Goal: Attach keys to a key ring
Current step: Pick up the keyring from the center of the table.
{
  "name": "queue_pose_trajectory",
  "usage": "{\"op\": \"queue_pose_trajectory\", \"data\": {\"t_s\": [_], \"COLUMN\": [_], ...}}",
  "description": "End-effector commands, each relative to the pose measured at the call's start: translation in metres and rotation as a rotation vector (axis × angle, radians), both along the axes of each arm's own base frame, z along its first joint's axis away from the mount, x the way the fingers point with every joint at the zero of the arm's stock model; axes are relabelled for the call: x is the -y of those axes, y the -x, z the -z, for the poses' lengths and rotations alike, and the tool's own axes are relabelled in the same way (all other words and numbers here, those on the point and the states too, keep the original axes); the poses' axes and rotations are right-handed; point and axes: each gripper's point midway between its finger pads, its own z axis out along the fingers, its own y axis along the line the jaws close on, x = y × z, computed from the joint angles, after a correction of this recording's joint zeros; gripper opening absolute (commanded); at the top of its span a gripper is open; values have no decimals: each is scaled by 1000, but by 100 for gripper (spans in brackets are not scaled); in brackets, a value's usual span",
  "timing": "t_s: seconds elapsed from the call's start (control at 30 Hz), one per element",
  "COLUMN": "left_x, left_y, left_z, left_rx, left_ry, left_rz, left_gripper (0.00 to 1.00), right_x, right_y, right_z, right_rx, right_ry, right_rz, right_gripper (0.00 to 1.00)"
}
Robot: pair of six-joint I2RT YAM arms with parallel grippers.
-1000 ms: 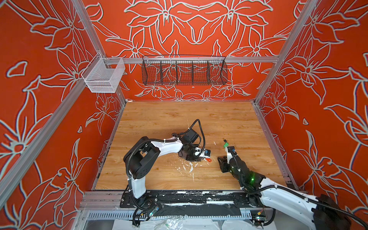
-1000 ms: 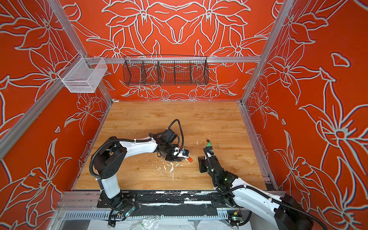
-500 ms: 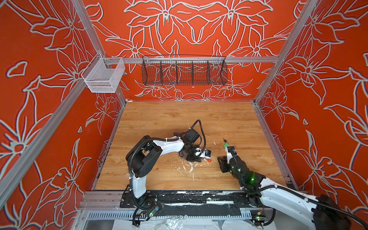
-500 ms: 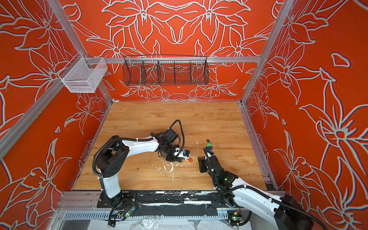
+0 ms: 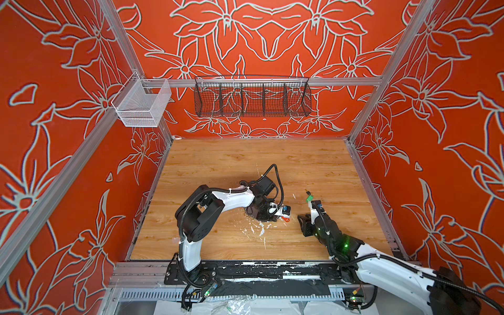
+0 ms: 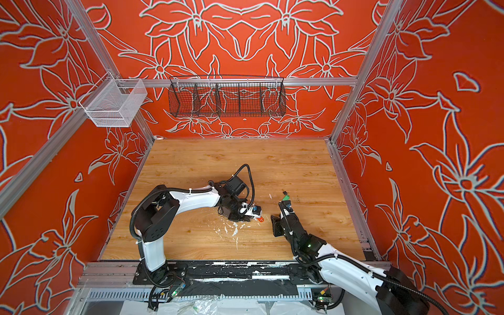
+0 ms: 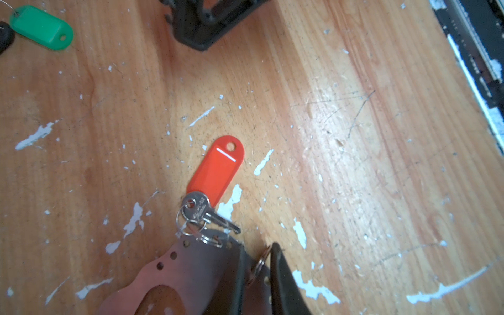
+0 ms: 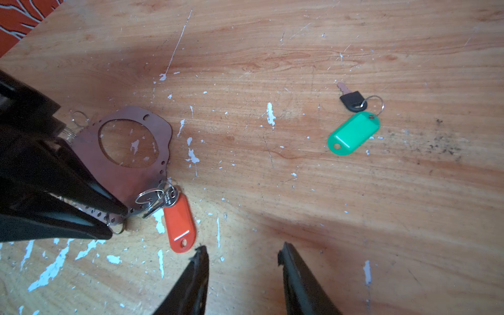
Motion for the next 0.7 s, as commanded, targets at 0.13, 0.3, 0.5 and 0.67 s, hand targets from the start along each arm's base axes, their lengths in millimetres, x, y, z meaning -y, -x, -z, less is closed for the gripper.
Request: {"op": "queue_pose_trajectory", "data": {"t_s": [0.13, 0.3, 0.5, 0.67], "left_x": [-6, -4, -3, -1], "left_y": [6, 7, 5, 7], "left_z": [8, 8, 9, 0], "left_rx": [-17, -22, -26, -38], "left_ry": [-38, -32, -29, 2], "left_rz": [20, 25, 28, 33], "left_gripper": [23, 23, 10, 0], "right_x": [-4, -4, -3, -3], "right_y": [-5, -5, -5, -5], "right_z": [-12, -12, -13, -12], "right_rx": [26, 28, 30, 29], "right_ry": [-23, -22, -22, -20], "right_rz": [-3, -3, 1, 4], "right_gripper": [45, 45, 45, 45]}}
